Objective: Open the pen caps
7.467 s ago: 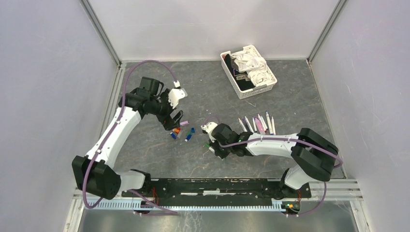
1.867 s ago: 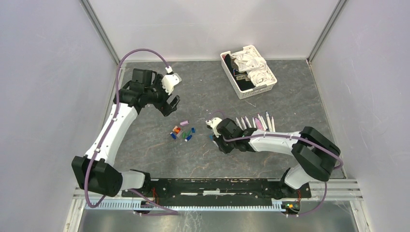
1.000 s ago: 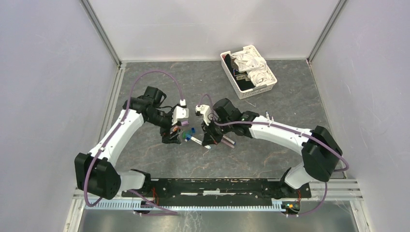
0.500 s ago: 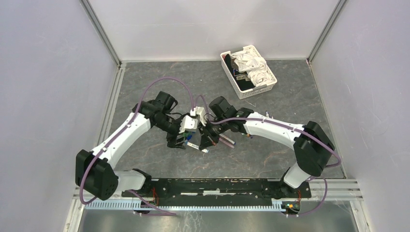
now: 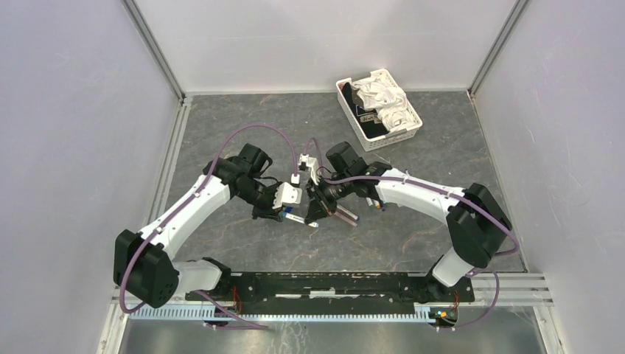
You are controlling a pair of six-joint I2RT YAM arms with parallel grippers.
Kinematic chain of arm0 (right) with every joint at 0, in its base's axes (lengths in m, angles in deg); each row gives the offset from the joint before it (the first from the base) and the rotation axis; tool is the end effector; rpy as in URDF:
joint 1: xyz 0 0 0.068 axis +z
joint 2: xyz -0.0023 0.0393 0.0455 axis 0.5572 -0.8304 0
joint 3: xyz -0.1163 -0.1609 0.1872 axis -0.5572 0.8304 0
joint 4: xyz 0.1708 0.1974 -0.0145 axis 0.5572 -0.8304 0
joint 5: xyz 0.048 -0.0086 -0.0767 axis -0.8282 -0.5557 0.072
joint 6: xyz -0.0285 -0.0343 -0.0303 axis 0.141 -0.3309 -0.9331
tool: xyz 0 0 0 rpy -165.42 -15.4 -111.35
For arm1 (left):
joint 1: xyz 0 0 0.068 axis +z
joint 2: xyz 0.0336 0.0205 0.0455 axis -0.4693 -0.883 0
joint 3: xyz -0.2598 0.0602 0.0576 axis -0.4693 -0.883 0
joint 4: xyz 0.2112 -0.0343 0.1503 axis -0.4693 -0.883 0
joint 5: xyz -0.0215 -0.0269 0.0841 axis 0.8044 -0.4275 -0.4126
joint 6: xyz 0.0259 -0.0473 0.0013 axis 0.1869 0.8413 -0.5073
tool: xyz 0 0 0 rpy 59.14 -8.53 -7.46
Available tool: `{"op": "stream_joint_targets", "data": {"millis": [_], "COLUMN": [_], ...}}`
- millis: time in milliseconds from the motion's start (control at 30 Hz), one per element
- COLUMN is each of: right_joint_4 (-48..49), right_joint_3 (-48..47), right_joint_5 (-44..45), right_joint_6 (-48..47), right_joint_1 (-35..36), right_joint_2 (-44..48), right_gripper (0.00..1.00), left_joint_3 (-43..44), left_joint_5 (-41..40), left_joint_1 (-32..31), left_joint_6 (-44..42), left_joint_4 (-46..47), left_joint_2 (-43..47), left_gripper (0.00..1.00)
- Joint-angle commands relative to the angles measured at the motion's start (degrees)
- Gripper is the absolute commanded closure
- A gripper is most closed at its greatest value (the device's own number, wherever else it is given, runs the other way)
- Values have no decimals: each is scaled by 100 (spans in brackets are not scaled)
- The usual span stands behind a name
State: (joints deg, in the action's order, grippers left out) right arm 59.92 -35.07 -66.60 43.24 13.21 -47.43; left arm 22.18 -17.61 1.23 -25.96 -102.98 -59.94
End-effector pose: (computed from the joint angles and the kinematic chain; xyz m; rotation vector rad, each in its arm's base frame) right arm 0.2147 0.2683 0.2375 -1.2358 2.1842 1.3823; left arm 0.1857 -0.1185 0.2617 1.9313 1.7246 -0.7467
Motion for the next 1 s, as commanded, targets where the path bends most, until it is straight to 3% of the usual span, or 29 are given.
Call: {"op": "stream_joint_targets", "data": {"millis": [0,100,333,400,533,567,733,867,967], "right_joint_4": [726,1069,1489,1529,1549,1540,1055,631,503], "right_joint_3": [77,71,-94,-66,171,274,925,1387,1603], "right_joint_5": [-324,-418,-557,-572,-421,-375,49,431,562], "right_joint_6": [499,826,1170,1193,1192,1174,725,366,247], "right_joint_1": [21,30,29,34,-35,-66,-428,-742,-947], "right_joint_2": [-30,-209,-592,-612,-488,-415,96,433,620], "right_gripper": [80,67,66,70,98,100,100,100,100], "left_joint_3": [216,222,249,261,267,252,-27,41,-24], "left_joint_5": [179,185,160,112,-98,-241,-1192,-1296,-1342], "left_joint_1": [-90,-92,-92,-92,-92,-92,279,809,857], "left_joint_6": [14,44,60,41,-20,-60,-362,-444,-315], "left_joint_4": [279,278,290,286,287,286,707,869,1090], "left_joint_2": [71,15,-24,-24,-29,-36,1,-273,-452], "left_gripper": [98,98,98,98,98,98,98,98,98]}}
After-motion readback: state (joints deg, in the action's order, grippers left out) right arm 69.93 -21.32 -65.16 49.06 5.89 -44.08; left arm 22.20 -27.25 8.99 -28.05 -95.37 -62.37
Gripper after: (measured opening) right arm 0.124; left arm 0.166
